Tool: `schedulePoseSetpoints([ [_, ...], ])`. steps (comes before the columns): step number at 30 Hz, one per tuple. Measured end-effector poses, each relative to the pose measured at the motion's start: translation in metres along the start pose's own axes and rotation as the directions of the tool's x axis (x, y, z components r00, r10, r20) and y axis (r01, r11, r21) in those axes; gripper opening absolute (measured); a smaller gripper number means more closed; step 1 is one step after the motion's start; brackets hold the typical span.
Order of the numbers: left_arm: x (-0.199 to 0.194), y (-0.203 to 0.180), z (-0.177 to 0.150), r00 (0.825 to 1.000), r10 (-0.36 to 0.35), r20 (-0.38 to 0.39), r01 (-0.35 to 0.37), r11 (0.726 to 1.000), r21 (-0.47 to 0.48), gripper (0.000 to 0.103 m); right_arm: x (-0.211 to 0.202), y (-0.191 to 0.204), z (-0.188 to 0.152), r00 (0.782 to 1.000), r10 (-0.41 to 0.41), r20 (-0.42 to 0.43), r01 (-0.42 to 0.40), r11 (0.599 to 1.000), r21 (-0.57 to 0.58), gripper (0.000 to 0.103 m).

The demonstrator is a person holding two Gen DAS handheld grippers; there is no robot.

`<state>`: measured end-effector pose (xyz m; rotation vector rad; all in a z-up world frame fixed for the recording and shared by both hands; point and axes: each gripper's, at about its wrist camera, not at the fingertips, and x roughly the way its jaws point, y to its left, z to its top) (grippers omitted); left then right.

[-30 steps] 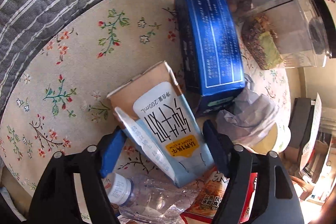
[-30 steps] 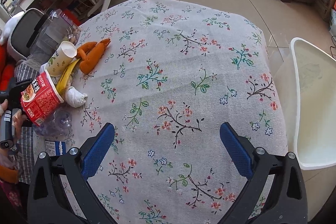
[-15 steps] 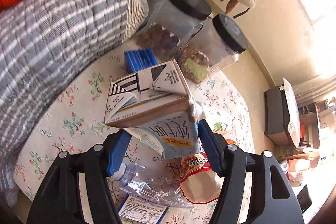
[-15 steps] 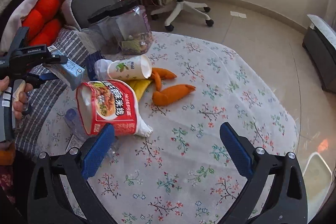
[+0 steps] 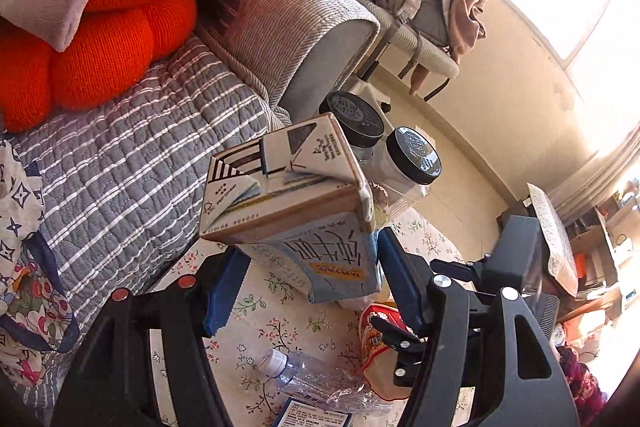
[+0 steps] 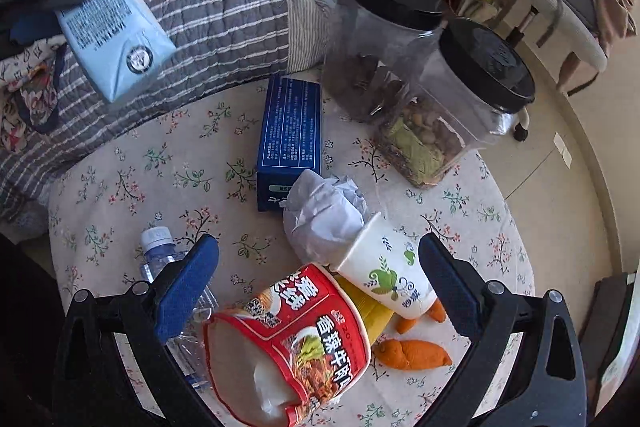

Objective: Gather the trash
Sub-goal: 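Grasp the crumpled white tissue with the right tool while the left tool holds the carton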

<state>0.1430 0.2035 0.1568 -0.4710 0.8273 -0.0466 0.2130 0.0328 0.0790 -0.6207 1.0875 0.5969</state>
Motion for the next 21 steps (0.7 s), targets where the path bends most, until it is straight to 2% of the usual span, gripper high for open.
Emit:
schedulePoseSetpoints([
  [3,-0.006,0.006,0.002,1.000,0.001,0.019,-0.001,1.000,0.000,0.064,0.021,0.002,0.013,0.999,0.013,-0.051,-0.015,0.999,-0.044,0.094],
  [5,-0.008,0.009,0.004,1.000,-0.006,0.027,0.006,1.000,0.002,0.064,0.034,0.000,0.019,0.996,0.029,-0.086,-0.033,0.998,-0.050,0.087],
  [7,-0.012,0.012,0.006,0.999,-0.013,0.036,0.013,1.000,-0.002,0.064,0.045,-0.004,0.022,0.992,0.041,-0.118,-0.047,0.998,-0.044,0.070],
  [9,-0.013,0.015,0.009,0.999,-0.016,0.042,0.017,1.000,-0.010,0.064,0.054,-0.008,0.021,0.987,0.067,-0.148,-0.072,0.997,-0.028,0.059],
  [12,-0.014,0.021,0.011,0.999,-0.028,0.044,0.030,0.999,-0.032,0.064,0.060,-0.009,0.016,0.985,0.056,-0.165,-0.060,0.998,-0.017,0.052],
  [15,-0.016,0.024,0.012,0.998,-0.036,0.047,0.038,0.998,-0.051,0.064,0.050,-0.016,0.010,0.984,0.134,-0.121,-0.127,0.990,0.068,0.049],
  [17,-0.016,0.025,0.012,0.998,-0.040,0.047,0.042,0.997,-0.057,0.064,0.039,-0.023,0.005,0.979,0.199,-0.048,-0.190,0.971,0.147,0.048],
  [21,-0.018,0.024,0.011,0.998,-0.044,0.049,0.047,0.997,-0.060,0.064,0.014,-0.029,-0.001,0.973,0.217,0.076,-0.229,0.940,0.254,0.047],
])
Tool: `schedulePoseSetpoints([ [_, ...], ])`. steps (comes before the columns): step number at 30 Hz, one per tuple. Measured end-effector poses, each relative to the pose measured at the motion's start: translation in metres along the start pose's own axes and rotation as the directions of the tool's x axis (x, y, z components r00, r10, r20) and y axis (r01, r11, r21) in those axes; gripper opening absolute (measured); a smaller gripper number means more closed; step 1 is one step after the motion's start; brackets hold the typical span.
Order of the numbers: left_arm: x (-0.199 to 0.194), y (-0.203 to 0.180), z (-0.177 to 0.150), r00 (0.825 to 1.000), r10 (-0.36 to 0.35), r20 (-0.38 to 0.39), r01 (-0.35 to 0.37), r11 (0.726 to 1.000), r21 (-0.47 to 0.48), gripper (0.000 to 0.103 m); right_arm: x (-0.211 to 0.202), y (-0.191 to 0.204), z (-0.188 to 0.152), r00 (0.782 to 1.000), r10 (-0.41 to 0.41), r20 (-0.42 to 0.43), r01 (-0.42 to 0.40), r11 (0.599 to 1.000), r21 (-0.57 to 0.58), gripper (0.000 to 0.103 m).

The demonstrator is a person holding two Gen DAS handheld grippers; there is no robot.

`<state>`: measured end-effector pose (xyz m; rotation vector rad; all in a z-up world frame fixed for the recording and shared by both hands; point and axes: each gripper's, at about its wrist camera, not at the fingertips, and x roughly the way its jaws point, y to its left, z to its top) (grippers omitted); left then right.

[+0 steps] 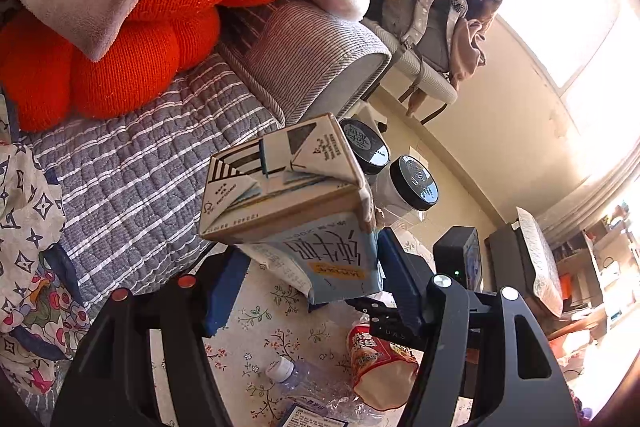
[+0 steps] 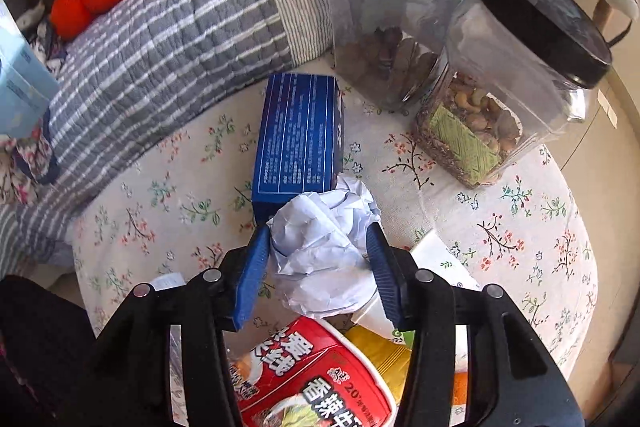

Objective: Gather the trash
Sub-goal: 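Grasp the crumpled white tissue with the right tool while the left tool holds the carton, then carry both items over the white bin and open both tools to drop them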

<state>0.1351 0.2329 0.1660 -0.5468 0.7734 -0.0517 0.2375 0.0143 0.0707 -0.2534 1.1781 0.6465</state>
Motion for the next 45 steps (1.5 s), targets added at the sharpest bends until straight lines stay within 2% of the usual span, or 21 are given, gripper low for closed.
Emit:
schedulePoseSetpoints([
  [5,-0.007,0.001,0.000,1.000,0.004,0.029,-0.003,1.000,-0.014,0.064,-0.032,-0.002,0.001,0.990,0.031,0.137,-0.049,0.990,0.133,0.047],
  [11,-0.007,-0.006,-0.003,1.000,0.005,0.019,-0.005,1.000,0.003,0.064,-0.072,-0.001,-0.011,0.961,0.032,0.274,-0.103,0.963,0.250,0.047],
  [16,-0.006,-0.013,-0.006,1.000,0.017,0.013,-0.017,1.000,0.020,0.064,-0.107,0.002,-0.034,0.929,-0.030,0.370,-0.098,0.941,0.323,0.047],
  [19,-0.004,-0.022,-0.010,1.000,0.019,0.012,-0.020,0.999,0.049,0.064,-0.124,0.004,-0.050,0.907,-0.096,0.410,-0.066,0.929,0.363,0.048],
  [24,-0.001,-0.048,-0.025,0.999,0.022,0.028,-0.025,0.992,0.127,0.064,-0.147,0.002,-0.081,0.876,-0.213,0.433,0.002,0.899,0.439,0.048],
  [29,0.002,-0.086,-0.050,0.998,0.011,0.057,-0.024,0.974,0.225,0.064,-0.173,-0.005,-0.119,0.835,-0.318,0.450,0.055,0.860,0.507,0.048],
  [36,-0.003,-0.147,-0.097,0.992,-0.027,0.120,-0.019,0.931,0.363,0.064,-0.207,-0.022,-0.181,0.778,-0.440,0.449,0.098,0.791,0.604,0.048],
  [43,-0.013,-0.209,-0.145,0.981,-0.079,0.176,-0.016,0.875,0.484,0.064,-0.239,-0.044,-0.250,0.706,-0.574,0.416,0.141,0.689,0.711,0.048],
  [45,-0.015,-0.225,-0.162,0.980,-0.105,0.171,0.004,0.862,0.508,0.064,-0.248,-0.050,-0.268,0.688,-0.609,0.395,0.163,0.660,0.733,0.048],
])
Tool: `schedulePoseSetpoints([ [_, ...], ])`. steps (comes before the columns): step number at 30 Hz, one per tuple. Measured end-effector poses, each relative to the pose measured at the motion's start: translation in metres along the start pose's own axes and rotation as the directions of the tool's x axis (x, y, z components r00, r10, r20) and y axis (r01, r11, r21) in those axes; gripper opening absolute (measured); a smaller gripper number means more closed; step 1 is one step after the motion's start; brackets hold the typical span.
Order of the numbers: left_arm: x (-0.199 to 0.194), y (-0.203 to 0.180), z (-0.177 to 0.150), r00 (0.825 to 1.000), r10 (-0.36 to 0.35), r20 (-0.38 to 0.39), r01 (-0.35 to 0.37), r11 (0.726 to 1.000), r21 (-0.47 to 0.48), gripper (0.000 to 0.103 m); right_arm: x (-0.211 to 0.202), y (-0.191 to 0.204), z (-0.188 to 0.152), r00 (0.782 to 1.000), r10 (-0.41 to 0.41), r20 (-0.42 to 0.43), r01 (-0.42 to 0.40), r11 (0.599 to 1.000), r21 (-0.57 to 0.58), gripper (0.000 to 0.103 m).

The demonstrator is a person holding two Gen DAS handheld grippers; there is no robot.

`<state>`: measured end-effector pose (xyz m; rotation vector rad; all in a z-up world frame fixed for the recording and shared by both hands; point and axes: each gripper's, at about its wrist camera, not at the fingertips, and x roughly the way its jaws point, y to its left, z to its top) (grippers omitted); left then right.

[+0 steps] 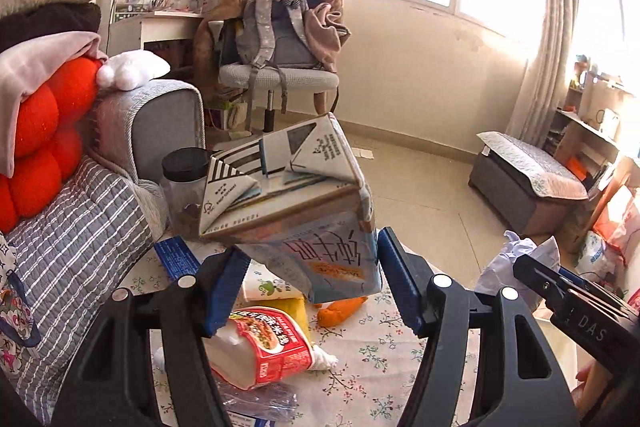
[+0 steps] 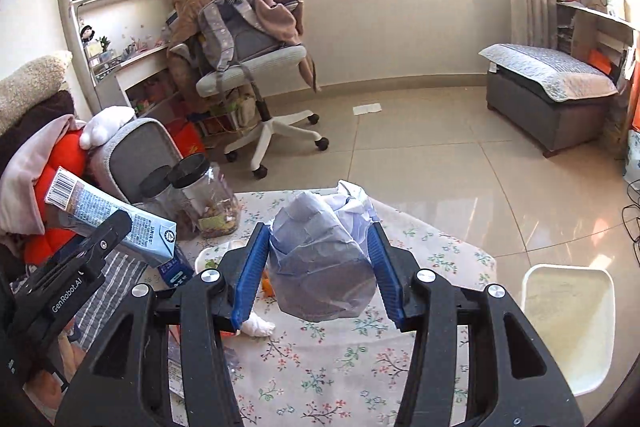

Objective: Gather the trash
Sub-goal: 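Carry both items over the white bin and open both tools to drop them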

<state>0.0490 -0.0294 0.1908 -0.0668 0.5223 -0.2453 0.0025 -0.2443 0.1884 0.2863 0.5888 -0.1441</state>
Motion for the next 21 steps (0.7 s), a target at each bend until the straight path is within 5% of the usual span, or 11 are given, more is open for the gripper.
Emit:
schedulePoseSetpoints([
  [9,0.002,-0.089,-0.026,0.989,-0.136,-0.060,0.140,0.988,0.062,0.064,-0.037,-0.104,-0.016,0.980,-0.198,0.008,0.196,0.978,0.077,0.048],
  [21,0.010,-0.204,-0.058,0.951,-0.262,-0.165,0.290,0.940,0.181,0.064,-0.040,-0.240,-0.059,0.903,-0.411,-0.120,0.428,0.884,0.190,0.051],
])
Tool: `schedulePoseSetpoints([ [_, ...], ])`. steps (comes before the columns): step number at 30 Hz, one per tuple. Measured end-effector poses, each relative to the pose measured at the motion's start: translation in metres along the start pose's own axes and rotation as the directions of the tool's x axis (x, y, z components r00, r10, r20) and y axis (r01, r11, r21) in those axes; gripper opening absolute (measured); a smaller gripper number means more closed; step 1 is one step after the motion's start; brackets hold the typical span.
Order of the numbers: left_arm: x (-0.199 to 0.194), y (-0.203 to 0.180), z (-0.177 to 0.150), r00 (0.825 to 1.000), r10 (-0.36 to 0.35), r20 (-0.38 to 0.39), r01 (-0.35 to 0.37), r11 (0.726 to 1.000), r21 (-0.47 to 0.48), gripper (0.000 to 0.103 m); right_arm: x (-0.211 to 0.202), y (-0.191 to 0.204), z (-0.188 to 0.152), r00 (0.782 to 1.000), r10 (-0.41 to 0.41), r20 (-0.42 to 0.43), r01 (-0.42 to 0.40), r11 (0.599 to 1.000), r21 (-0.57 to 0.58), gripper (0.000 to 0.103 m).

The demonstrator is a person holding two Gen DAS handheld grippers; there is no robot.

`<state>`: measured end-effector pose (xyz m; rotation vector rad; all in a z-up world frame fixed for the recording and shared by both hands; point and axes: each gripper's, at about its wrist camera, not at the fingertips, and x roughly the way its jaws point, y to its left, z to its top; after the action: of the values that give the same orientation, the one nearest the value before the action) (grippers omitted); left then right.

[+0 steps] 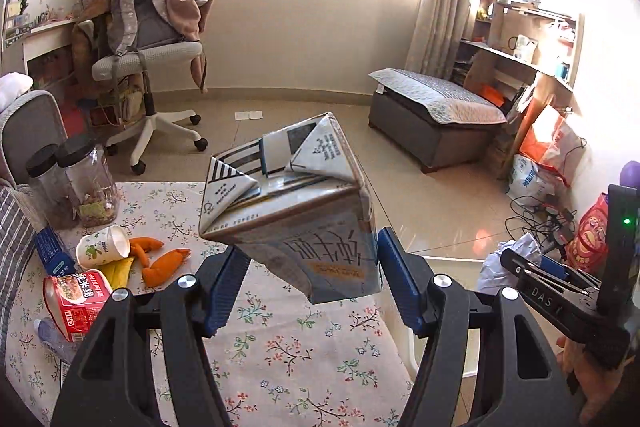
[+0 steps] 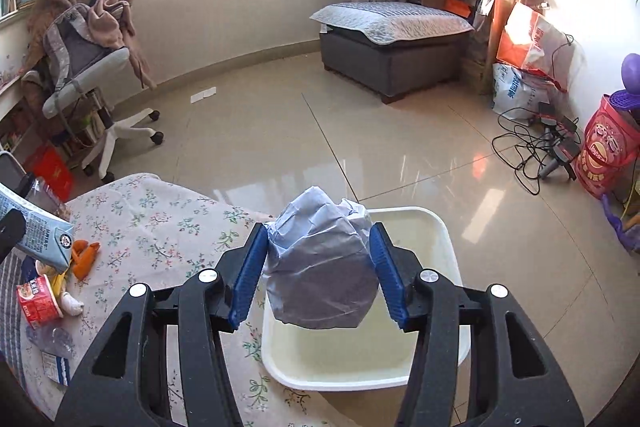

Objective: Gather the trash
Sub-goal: 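Carry both items over the white bin and open both tools to drop them, then move both tools back toward the table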

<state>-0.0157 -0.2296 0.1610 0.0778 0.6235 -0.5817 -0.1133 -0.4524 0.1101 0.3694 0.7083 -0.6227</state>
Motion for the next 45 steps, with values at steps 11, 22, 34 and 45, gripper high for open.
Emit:
schedulePoseSetpoints([
  [11,0.057,-0.070,-0.006,0.982,-0.139,-0.128,0.138,0.990,-0.017,0.064,-0.012,-0.082,0.003,0.972,-0.212,0.098,0.186,0.957,0.222,0.096],
  [22,0.093,-0.141,-0.004,0.938,-0.276,-0.211,0.279,0.960,-0.017,0.064,-0.040,-0.144,0.001,0.894,-0.427,0.135,0.348,0.852,0.392,0.096],
  [34,0.119,-0.160,-0.016,0.875,-0.345,-0.340,0.347,0.936,-0.055,0.078,-0.042,-0.140,0.001,0.890,-0.437,0.129,0.361,0.849,0.386,0.096],
  [45,0.080,-0.098,0.003,0.977,-0.095,-0.192,0.095,0.995,-0.011,0.091,-0.047,-0.064,0.003,0.927,-0.316,0.203,0.274,0.938,0.210,0.096],
])
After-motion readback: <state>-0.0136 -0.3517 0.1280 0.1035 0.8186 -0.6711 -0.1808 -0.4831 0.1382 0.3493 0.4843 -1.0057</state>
